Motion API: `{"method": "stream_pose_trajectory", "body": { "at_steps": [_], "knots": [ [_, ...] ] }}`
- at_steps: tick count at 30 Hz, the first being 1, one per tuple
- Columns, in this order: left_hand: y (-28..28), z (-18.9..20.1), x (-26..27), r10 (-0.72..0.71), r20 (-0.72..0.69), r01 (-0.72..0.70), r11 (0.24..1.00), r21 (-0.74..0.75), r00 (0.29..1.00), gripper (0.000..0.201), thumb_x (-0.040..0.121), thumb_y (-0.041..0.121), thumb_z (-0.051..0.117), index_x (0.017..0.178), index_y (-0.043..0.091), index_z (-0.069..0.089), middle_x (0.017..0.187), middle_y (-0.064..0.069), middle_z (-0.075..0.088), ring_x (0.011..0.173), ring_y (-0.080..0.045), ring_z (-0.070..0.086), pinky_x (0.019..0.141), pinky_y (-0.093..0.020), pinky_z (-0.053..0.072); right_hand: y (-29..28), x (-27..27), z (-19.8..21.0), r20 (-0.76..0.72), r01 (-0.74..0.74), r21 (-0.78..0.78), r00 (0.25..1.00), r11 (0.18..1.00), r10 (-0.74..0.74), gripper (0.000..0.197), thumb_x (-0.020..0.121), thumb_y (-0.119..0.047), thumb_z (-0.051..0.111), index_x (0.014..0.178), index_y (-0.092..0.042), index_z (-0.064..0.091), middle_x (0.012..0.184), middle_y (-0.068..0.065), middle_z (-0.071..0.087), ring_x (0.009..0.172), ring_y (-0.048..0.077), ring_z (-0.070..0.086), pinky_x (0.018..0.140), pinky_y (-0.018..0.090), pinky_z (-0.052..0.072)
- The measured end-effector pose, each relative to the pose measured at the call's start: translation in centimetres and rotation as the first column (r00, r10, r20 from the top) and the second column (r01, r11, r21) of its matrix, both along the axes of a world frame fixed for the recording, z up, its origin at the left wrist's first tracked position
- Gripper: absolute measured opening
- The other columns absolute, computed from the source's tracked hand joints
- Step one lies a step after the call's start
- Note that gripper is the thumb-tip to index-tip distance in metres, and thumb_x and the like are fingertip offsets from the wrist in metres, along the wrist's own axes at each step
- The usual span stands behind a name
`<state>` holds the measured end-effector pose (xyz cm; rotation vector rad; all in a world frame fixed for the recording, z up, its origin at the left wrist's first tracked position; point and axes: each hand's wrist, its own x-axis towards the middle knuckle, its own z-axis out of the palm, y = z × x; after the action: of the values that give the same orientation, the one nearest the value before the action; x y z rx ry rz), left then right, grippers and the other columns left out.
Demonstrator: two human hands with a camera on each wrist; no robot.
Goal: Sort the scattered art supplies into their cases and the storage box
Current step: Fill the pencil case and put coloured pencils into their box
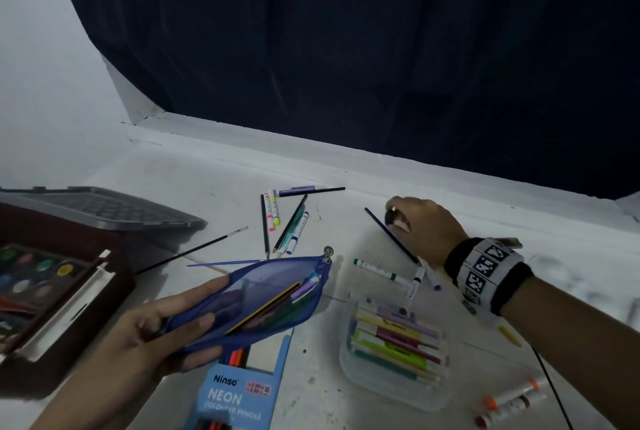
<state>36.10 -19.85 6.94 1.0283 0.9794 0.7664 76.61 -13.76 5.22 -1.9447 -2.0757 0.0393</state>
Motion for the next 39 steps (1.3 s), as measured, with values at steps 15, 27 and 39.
{"method": "stream_pose_trajectory", "body": {
  "at_steps": [15,27,39],
  "knots": [
    [-1.1,1.4,4.7,-0.098,0.139,0.101,0.995,-0.017,0.985,0.060,0.054,0.015,0.088,0.113,0.022,0.077,0.122,-0.009,0.072,0.111,-0.026,0.070,0.074,-0.032,0.062,-8.3,-8.8,5.0,0.083,-0.566,0.130,0.824,0.814,0.560,0.042,0.093,-0.010,0.052,0.133,-0.024,0.055,0.129,-0.006,0.057,0.119,0.017,0.049,0.093,0.036,0.040],
    [-1.8,1.2,6.3,-0.110,0.090,0.107,0.994,0.036,0.990,0.099,0.023,0.041,0.102,0.117,0.024,0.075,0.124,-0.005,0.071,0.114,-0.021,0.068,0.071,-0.029,0.060,-4.9,9.0,-1.1,0.007,0.301,-0.060,0.954,0.952,-0.301,0.013,0.088,-0.011,0.056,0.094,-0.019,0.063,0.089,-0.004,0.059,0.089,0.025,0.061,0.079,0.039,0.051],
    [-0.5,1.4,6.6,-0.094,0.087,0.089,0.994,0.062,0.992,0.077,0.039,0.023,0.100,0.113,0.026,0.076,0.122,-0.004,0.072,0.111,-0.019,0.070,0.069,-0.029,0.061,-1.8,12.9,-4.2,0.442,0.389,-0.405,0.875,0.827,-0.195,0.020,0.089,-0.007,0.051,0.103,-0.014,0.062,0.113,0.007,0.062,0.091,0.023,0.058,0.078,0.032,0.049]
  ]
}}
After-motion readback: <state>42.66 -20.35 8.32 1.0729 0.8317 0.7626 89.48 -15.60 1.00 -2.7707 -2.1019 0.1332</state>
